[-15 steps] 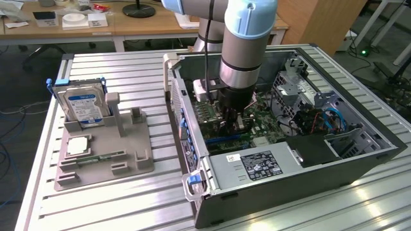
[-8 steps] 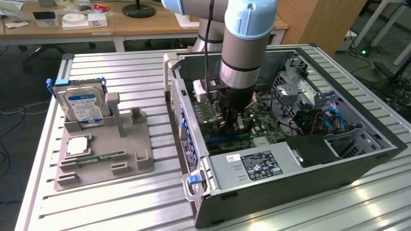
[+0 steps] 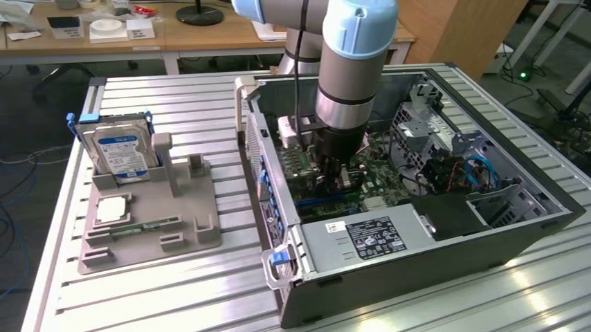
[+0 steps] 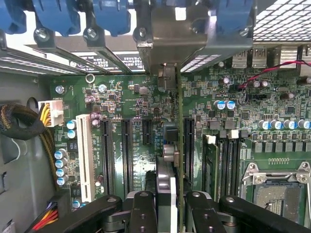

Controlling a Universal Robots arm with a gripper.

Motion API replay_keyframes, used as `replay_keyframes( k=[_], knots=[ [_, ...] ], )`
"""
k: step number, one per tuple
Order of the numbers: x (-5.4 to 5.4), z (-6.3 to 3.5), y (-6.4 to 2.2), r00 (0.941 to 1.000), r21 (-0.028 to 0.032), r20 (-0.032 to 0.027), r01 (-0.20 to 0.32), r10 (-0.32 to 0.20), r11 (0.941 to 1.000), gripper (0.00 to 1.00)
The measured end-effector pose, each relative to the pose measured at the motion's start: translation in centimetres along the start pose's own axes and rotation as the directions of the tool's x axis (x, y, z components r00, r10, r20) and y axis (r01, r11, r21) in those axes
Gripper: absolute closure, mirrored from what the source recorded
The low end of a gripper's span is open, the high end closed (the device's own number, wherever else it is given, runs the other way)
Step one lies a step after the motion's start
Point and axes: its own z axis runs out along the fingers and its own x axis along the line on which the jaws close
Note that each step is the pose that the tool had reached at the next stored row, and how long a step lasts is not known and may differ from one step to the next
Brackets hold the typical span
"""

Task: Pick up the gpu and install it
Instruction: 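Insert the gpu into the slot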

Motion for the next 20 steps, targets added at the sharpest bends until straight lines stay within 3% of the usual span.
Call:
replay_keyframes(
  k=[20],
  knots=[
    [0.21, 0.23, 0.01, 1.0000, 0.0001, 0.0002, 0.000, 0.000, 1.0000, 0.72]
  ],
)
